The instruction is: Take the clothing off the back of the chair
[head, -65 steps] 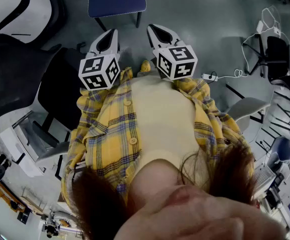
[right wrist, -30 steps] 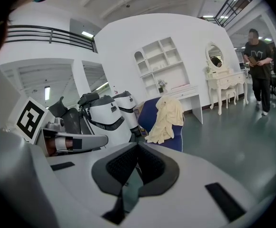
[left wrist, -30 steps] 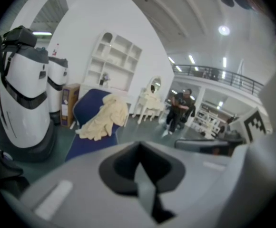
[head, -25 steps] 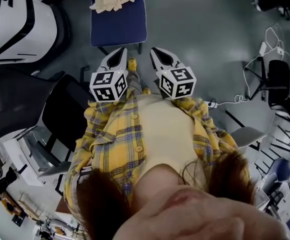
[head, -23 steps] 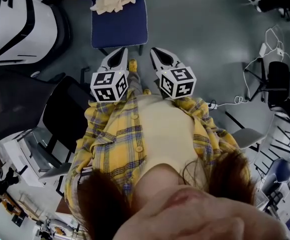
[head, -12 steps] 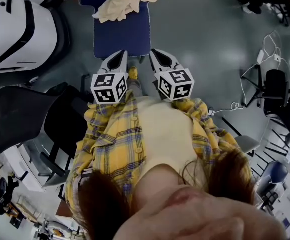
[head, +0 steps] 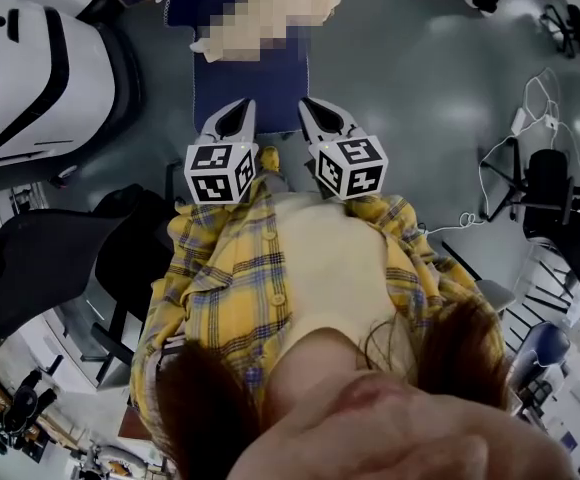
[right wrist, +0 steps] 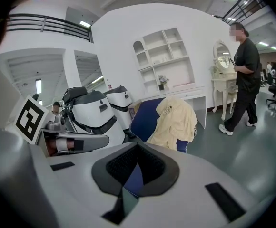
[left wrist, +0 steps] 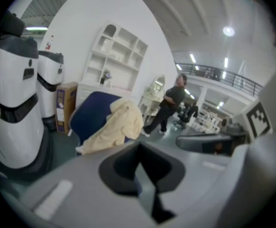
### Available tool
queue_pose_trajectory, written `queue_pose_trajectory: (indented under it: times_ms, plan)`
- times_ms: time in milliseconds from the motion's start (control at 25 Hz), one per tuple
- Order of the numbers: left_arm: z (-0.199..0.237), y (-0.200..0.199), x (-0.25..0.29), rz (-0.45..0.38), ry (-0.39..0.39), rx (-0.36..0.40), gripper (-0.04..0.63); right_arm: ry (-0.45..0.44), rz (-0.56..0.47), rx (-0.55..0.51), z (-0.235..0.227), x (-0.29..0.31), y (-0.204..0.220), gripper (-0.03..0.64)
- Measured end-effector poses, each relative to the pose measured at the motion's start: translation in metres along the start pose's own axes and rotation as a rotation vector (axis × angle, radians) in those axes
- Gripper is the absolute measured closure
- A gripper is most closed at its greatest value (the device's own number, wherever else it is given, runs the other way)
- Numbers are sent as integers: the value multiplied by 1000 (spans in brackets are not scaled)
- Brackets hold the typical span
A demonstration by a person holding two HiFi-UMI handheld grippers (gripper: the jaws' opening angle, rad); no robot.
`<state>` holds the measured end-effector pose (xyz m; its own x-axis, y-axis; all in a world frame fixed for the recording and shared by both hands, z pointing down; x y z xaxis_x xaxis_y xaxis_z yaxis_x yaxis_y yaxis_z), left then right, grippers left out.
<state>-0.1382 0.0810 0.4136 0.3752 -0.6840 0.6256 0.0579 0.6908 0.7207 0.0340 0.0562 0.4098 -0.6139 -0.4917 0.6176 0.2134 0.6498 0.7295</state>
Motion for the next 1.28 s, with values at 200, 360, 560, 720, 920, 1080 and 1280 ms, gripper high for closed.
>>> queue_pose_trajectory:
  times_ms: [200,360,560,720,920,1080,1280]
  plan:
    - [17,-14,13,12,14,26,589,13,5,4,-1,16,-15,603]
    - [21,-19,22,19,21,56,589,16,19,9,-4,19,-15,603]
    - [14,-20,35,36,21,78,589,28,15,24,-18,16,-17,603]
    - [11,-29,49,41,15,87,589,34,5,32,-40,23,-31,603]
    - [17,-49,70,20,-7,75,589,8,1,17,-64,40,-56,603]
    - [16,-61,91,22,-12,65,589,-20,22,-2,-82,52,-71,603]
    - [19,-73,117,42,-17,56,589,-37,44,-7,-103,68,-86,603]
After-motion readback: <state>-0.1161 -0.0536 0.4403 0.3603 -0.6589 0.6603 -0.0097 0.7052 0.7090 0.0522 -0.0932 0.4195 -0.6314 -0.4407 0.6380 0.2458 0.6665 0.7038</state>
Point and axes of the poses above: the fingertips, and each gripper's own axes: x forward along the fingers, z to its left, y out of its underside, the point moved 8 cm from there along -x, backward along the fingers, and after that the axes turned 10 degrees about z, right-handed, at the moved point
